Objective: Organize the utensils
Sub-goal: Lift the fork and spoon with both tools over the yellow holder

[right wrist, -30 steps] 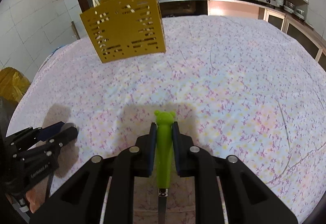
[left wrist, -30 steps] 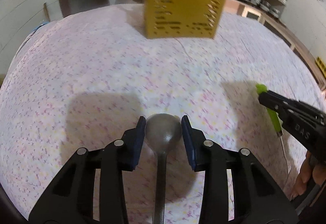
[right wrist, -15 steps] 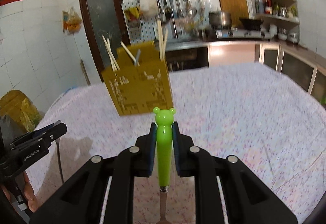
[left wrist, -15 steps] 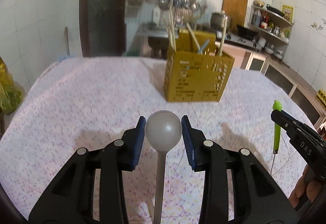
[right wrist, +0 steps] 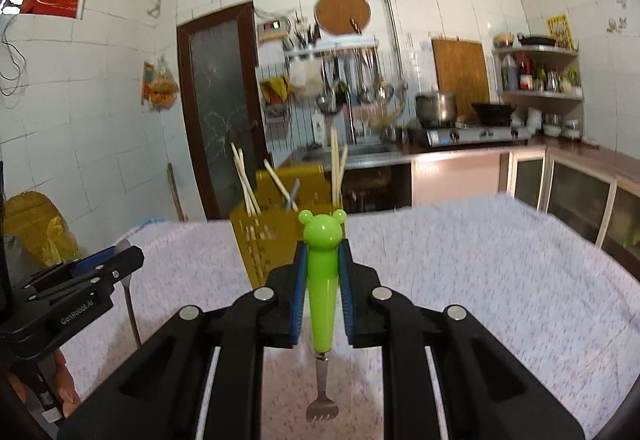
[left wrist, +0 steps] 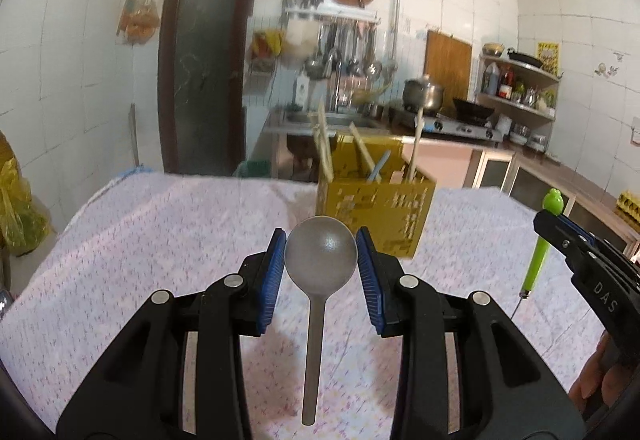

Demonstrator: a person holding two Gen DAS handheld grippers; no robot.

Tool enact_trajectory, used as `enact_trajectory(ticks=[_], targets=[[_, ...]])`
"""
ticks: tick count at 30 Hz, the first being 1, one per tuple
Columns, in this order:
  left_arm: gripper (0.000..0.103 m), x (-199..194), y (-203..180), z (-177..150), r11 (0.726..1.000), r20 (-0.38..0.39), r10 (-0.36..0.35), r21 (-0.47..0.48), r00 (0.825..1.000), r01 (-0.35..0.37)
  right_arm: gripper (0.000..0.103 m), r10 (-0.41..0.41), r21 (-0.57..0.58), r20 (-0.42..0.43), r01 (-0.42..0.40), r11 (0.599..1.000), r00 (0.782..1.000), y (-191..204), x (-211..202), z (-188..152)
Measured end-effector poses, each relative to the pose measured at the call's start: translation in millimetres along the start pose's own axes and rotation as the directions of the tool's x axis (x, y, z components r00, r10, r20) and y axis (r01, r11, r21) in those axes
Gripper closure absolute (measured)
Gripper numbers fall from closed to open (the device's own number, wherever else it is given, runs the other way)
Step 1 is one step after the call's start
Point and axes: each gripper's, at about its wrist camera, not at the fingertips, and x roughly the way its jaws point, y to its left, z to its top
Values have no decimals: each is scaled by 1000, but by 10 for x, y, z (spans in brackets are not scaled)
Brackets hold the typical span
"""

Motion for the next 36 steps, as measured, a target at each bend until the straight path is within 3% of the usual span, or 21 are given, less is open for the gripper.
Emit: enact_trajectory(ticks=[5, 10, 14, 17, 22, 27, 36], targets=[[68, -51, -111, 477, 1000, 101, -24, 18, 995, 23, 87, 1, -20, 78, 1, 1000, 997, 30, 137, 530], [68, 90, -176, 1143, 999, 218, -51, 5, 975, 51, 87, 3, -16, 134, -1, 1000, 991, 9, 385, 1063], [68, 355, -205, 1553, 997, 282, -73, -10, 957, 80, 87, 4, -11, 149, -2, 1000, 989, -15, 714, 1423], [68, 700, -240, 1740, 995, 285, -79, -29, 955, 91, 87, 9, -5, 143, -9, 1000, 990, -32, 1004, 1592], [68, 1244, -306, 1744, 994, 262, -87, -40, 961, 100, 87, 18, -27, 107, -15, 1000, 994, -1, 1482, 1533], [68, 1719, -289, 1537, 995, 205, -79, -50, 976, 91, 87, 20, -23, 49, -19, 1000, 999, -49, 1836, 1305], [68, 2066, -246, 1206, 998, 125, -63, -18, 990, 65, 87, 12, 1, -42, -12, 1000, 999, -171, 2089, 900]])
